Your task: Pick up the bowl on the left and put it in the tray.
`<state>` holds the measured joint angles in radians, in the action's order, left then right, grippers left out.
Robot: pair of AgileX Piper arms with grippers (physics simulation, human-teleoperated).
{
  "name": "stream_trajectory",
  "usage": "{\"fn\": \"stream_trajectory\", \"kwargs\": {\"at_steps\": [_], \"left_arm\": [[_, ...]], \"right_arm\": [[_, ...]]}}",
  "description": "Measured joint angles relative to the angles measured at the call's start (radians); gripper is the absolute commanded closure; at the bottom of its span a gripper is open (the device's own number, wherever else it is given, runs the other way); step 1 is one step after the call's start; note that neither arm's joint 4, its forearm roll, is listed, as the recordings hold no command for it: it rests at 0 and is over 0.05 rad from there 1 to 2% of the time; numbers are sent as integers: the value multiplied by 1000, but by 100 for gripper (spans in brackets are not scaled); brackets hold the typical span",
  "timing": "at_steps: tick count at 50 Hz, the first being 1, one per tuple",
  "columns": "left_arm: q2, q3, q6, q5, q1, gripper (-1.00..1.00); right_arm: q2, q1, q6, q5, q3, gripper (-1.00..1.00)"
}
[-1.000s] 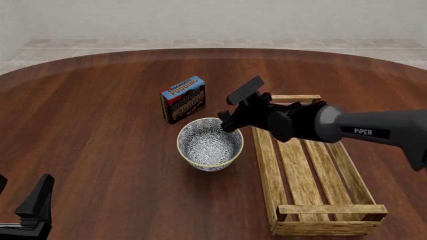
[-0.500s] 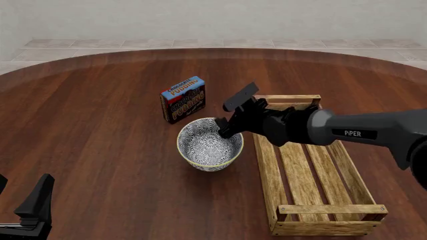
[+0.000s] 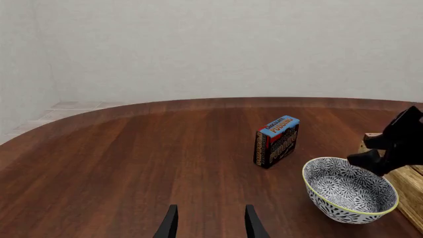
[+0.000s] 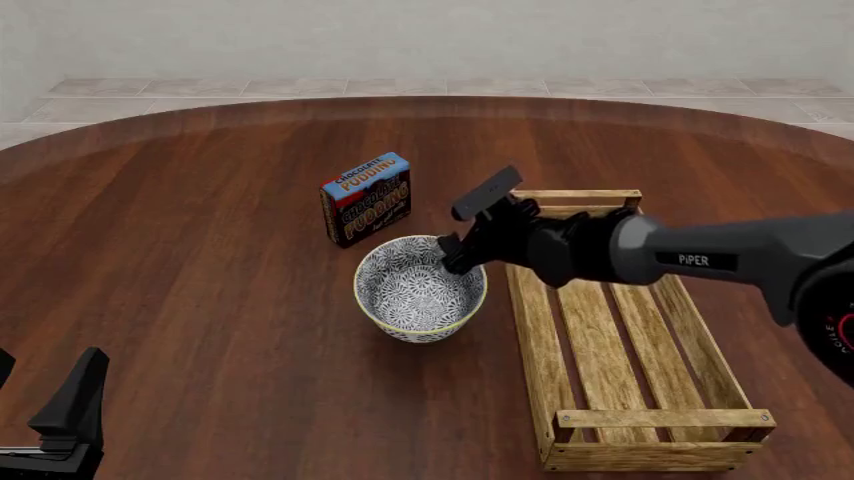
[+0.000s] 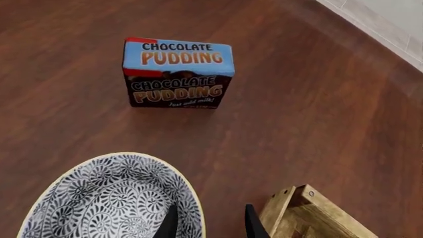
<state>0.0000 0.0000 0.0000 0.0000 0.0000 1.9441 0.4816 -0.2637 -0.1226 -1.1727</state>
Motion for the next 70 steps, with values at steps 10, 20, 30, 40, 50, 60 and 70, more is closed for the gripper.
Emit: {"fn": "stream_trajectory", "kwargs": {"at_steps": [10, 20, 30, 40, 50, 60, 70], "left_arm": [[0, 0, 0, 0, 0, -100], [0, 0, 0, 0, 0, -100], [0, 0, 0, 0, 0, -100], [0, 0, 0, 0, 0, -100], [0, 0, 0, 0, 0, -100], [0, 0, 0, 0, 0, -100], [0, 0, 0, 0, 0, -100]], "right_arm": [[17, -10, -3, 10, -18, -100], [34, -10, -20, 11, -24, -100], [48, -4, -33, 7, -23, -100], [59, 3, -34, 0, -19, -100], [71, 4, -29, -6, -18, -100], [80, 2, -24, -12, -18, -100], [88, 3, -23, -17, -16, -100]]}}
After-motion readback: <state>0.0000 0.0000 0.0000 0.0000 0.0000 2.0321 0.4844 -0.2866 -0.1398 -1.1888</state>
